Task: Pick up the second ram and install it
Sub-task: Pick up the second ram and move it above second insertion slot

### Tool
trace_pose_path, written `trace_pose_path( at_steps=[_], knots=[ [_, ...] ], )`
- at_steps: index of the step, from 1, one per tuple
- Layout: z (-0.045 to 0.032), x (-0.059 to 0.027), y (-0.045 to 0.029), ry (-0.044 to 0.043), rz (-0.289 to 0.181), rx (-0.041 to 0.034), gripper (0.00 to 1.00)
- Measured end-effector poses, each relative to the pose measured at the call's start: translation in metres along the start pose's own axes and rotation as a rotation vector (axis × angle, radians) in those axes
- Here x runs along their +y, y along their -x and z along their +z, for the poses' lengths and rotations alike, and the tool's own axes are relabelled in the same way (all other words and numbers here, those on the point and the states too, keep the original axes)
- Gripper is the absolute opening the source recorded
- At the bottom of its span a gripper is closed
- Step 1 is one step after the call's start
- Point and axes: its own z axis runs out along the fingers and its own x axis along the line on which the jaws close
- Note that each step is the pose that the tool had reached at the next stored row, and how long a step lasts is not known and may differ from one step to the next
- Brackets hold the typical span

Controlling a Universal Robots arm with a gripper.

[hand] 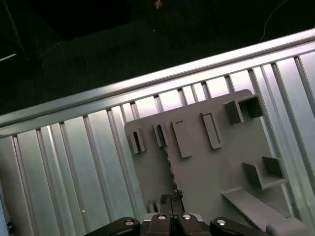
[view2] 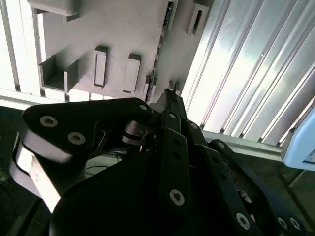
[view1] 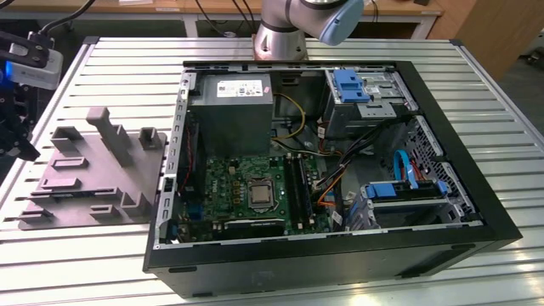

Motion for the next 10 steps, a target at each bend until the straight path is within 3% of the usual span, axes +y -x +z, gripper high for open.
trace_pose_path(
  at_steps=[5,10],
  knots=[
    [0.001,-0.0001,0.0,-0.0013,-0.091,0.0057,0.1],
    [0.0024,-0.0002,0.0,-0.0205,-0.148,0.0047,0.1]
  ],
)
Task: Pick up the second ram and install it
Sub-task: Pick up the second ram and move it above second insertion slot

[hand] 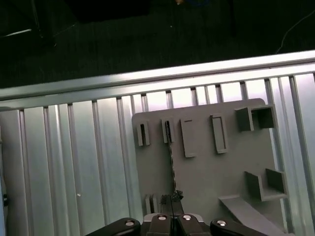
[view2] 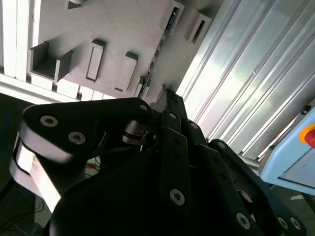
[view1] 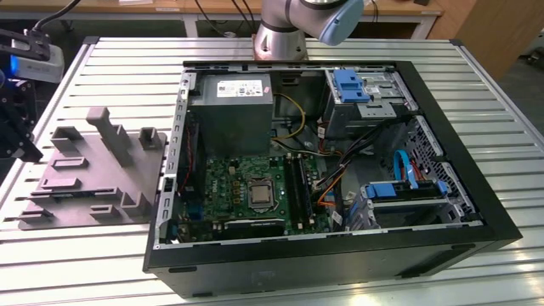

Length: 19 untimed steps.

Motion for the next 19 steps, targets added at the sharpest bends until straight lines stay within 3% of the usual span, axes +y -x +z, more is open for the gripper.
trace_pose_path(
  at_steps=[4,9,13,19],
  knots=[
    [0.001,0.0,0.0,-0.0007,-0.046,0.002,0.1],
    [0.0013,0.0,0.0,-0.001,-0.047,0.0023,0.1],
    [0.0065,0.0007,0.0,-0.0091,-0.055,0.0018,0.1],
    [0.0156,0.001,-0.0001,-0.0126,-0.103,0.0033,0.1]
  ],
)
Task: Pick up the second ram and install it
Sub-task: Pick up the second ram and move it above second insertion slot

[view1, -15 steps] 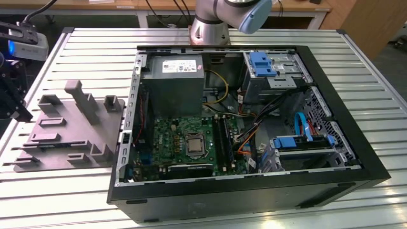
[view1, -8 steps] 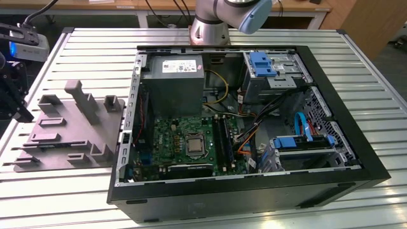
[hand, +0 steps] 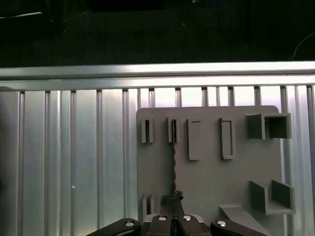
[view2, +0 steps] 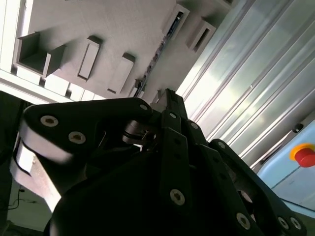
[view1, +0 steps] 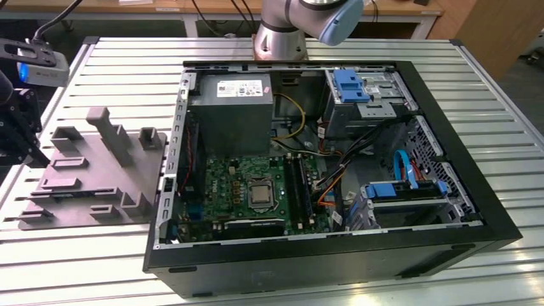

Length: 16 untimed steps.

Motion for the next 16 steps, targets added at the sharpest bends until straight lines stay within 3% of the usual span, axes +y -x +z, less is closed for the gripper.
trace_pose_path(
  at_steps=[5,10,16],
  knots=[
    [0.0057,0.0003,0.0,-0.0004,-0.053,0.0006,0.1],
    [0.0128,0.0023,0.0,-0.0014,-0.078,-0.0108,0.1],
    [0.0235,0.0034,0.0,-0.0028,-0.08,-0.0153,0.1]
  ],
)
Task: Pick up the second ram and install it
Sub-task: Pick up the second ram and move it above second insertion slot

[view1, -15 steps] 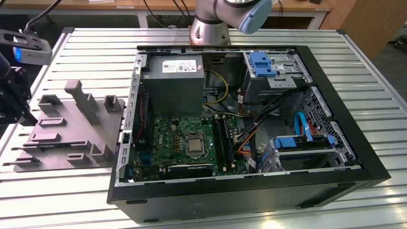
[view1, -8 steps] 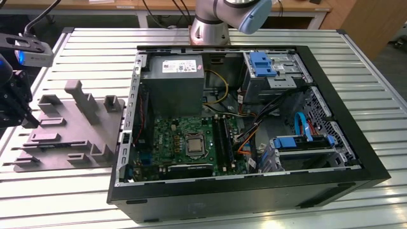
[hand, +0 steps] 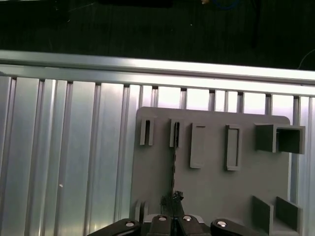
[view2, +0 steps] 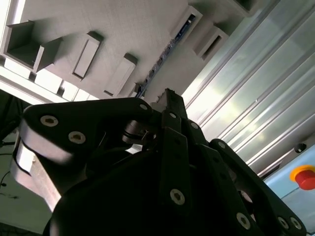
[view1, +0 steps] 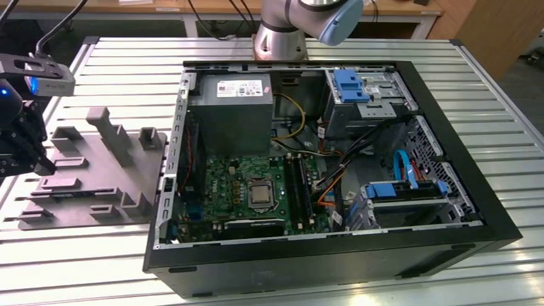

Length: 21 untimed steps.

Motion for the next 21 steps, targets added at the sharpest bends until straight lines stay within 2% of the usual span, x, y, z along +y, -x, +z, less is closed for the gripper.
trace_pose_path(
  at_steps=[3,11,18,21],
  knots=[
    [0.0047,0.0015,0.0001,-0.0014,-0.002,-0.0068,0.1],
    [0.0188,0.0049,0.0001,-0.0044,-0.008,-0.0189,0.1],
    [0.0286,0.006,0.0,-0.0097,-0.023,-0.028,0.1],
    [0.0339,0.0065,-0.0001,-0.01,-0.028,-0.0292,0.1]
  ],
)
